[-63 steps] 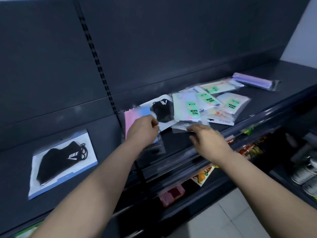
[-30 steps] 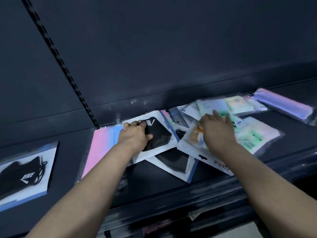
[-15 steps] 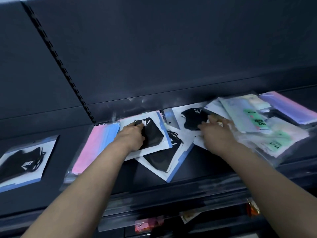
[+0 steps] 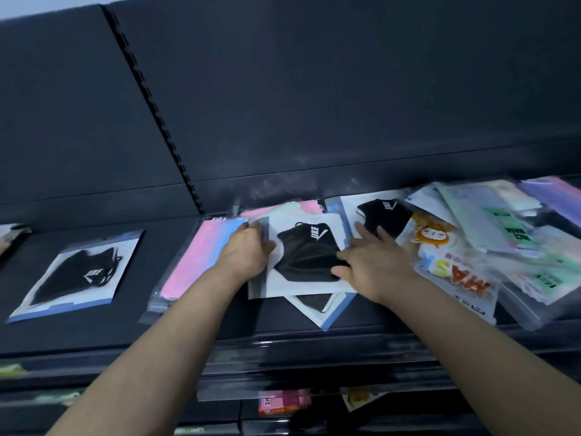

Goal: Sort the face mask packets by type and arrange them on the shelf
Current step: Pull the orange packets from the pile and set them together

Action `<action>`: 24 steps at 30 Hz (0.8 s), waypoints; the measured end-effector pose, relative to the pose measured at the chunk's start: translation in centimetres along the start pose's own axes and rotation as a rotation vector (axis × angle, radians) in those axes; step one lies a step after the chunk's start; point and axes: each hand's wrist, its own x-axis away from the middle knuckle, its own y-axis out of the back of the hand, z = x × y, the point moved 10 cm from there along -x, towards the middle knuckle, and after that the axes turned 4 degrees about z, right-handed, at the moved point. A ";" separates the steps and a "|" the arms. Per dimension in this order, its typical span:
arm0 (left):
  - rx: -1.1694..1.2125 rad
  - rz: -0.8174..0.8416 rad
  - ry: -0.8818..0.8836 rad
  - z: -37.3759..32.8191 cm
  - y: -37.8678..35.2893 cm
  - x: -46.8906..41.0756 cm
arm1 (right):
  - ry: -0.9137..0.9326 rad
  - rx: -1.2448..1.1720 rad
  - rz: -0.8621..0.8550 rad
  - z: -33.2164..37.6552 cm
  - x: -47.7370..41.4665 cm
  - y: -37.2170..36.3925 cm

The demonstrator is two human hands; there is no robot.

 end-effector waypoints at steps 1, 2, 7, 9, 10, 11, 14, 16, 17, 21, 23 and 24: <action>0.013 0.000 0.014 0.2 0.1 0.1 | -0.022 0.059 -0.013 -0.2 0.1 0.4; 0.030 0.003 0.028 0.3 0.0 0.2 | -0.047 0.089 -0.024 -0.4 0.1 0.6; 0.171 0.025 0.111 -0.5 0.2 0.7 | -0.135 0.003 -0.073 -1.2 0.2 0.2; 0.262 0.054 0.133 -1.0 0.0 0.7 | -0.132 -0.011 -0.149 -0.8 0.8 0.7; 0.301 0.061 0.147 -1.1 -0.1 0.7 | -0.124 -0.011 -0.183 -0.4 1.1 1.0; 0.349 0.056 0.163 -1.0 -0.1 0.8 | -0.121 -0.007 -0.208 -0.2 1.4 1.3; 0.638 0.073 0.211 -0.6 -0.6 1.0 | -0.148 0.006 -0.227 -0.5 1.3 1.6; 0.837 0.081 0.165 -1.3 0.3 1.1 | -0.151 -0.071 -0.226 -1.1 0.9 2.0; 0.903 0.087 0.106 -1.9 1.4 1.2 | -0.131 -0.156 -0.225 -1.3 0.6 2.3; 0.881 0.180 -0.187 -5.6 5.3 1.9 | -0.065 -0.495 -0.188 -1.4 -0.5 5.0; 0.863 0.150 -0.271 -6.7 6.3 1.9 | -0.090 -0.640 -0.198 -2.4 -0.9 6.2; 0.834 0.060 -0.282 -6.6 6.8 1.5 | -0.094 -0.688 -0.216 -2.8 -0.9 6.7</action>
